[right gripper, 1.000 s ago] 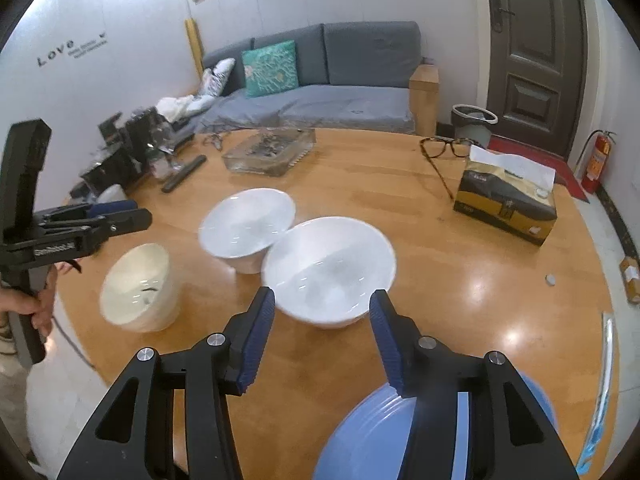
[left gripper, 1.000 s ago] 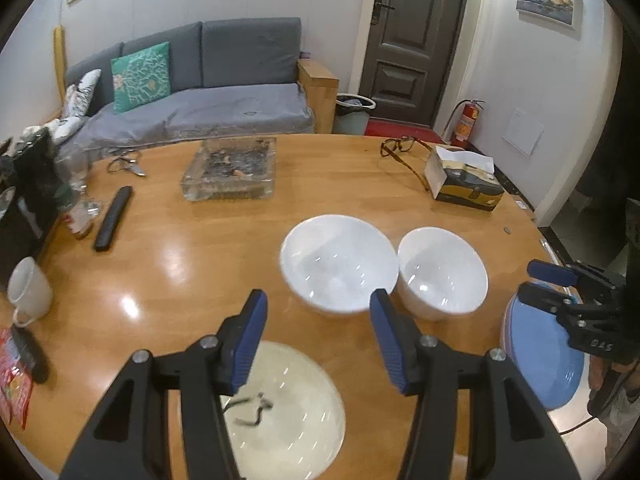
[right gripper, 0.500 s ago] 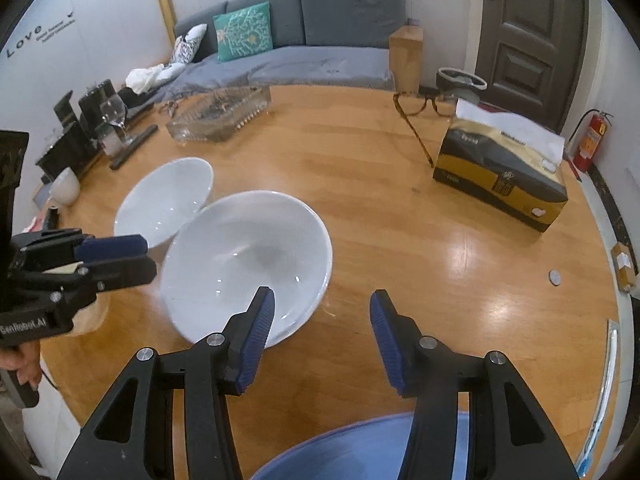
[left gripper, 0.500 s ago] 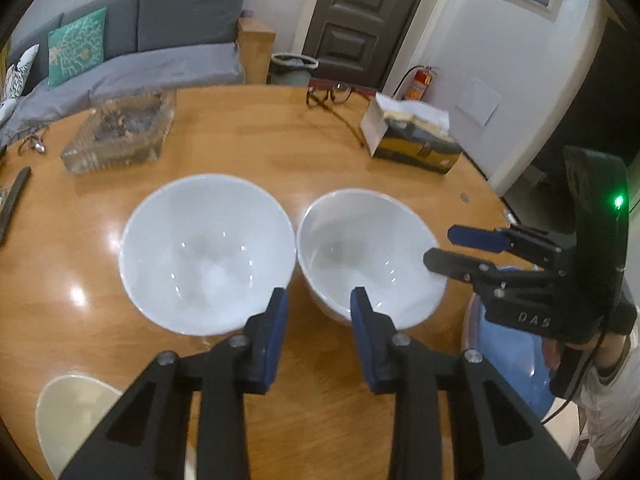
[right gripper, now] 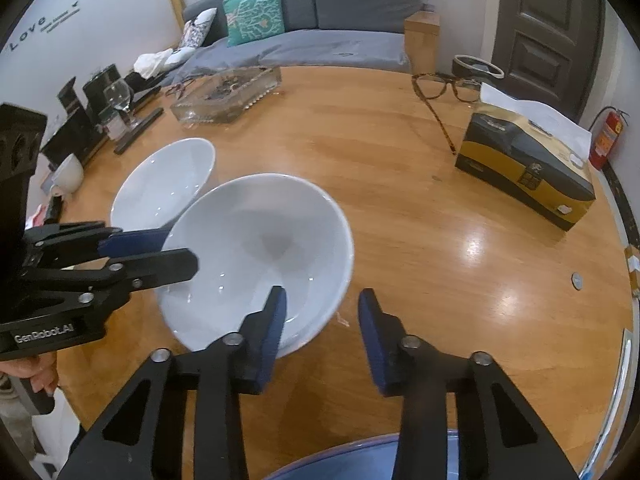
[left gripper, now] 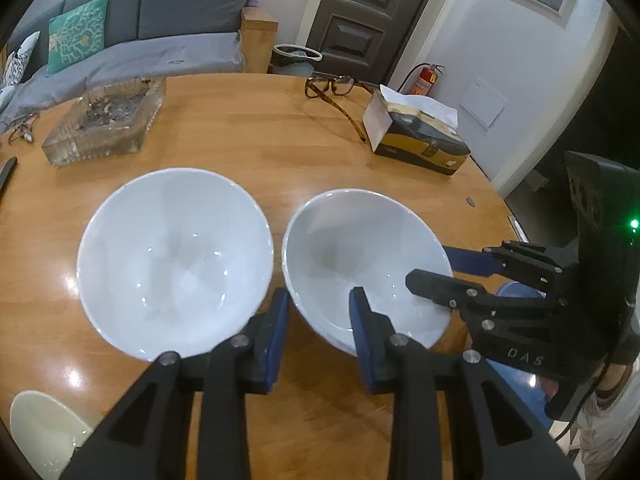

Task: Organize plates and bowls
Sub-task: 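Move both grippers to the larger white bowl rim and close on it, then lift the white bowl off the table with both grippers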

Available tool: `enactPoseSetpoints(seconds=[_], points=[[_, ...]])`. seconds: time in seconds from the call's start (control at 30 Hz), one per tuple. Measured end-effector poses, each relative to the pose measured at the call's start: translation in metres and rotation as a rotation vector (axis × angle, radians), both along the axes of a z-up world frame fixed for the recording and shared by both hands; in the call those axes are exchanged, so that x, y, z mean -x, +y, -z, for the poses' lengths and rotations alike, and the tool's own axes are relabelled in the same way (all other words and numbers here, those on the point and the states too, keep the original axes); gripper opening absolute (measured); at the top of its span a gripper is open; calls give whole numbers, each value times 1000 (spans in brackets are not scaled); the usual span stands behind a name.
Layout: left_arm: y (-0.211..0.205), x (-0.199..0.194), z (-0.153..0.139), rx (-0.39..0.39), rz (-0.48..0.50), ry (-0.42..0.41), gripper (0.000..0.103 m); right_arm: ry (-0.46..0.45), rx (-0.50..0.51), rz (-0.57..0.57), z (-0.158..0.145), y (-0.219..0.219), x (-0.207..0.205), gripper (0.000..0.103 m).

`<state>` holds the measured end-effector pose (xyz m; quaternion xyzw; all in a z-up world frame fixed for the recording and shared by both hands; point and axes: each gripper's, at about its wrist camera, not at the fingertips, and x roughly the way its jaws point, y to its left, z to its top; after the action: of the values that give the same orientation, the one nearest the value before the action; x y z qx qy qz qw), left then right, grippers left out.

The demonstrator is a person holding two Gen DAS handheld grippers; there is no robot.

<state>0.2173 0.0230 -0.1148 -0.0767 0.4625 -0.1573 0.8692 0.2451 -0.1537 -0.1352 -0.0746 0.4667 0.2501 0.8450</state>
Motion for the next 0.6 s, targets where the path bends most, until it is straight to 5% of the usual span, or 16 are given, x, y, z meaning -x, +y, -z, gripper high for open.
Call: enactPoseSetpoints(seconds=[0.6], points=[[-3,21,4,-33,42,27,28,19,21,-48,-2,1,30,27]])
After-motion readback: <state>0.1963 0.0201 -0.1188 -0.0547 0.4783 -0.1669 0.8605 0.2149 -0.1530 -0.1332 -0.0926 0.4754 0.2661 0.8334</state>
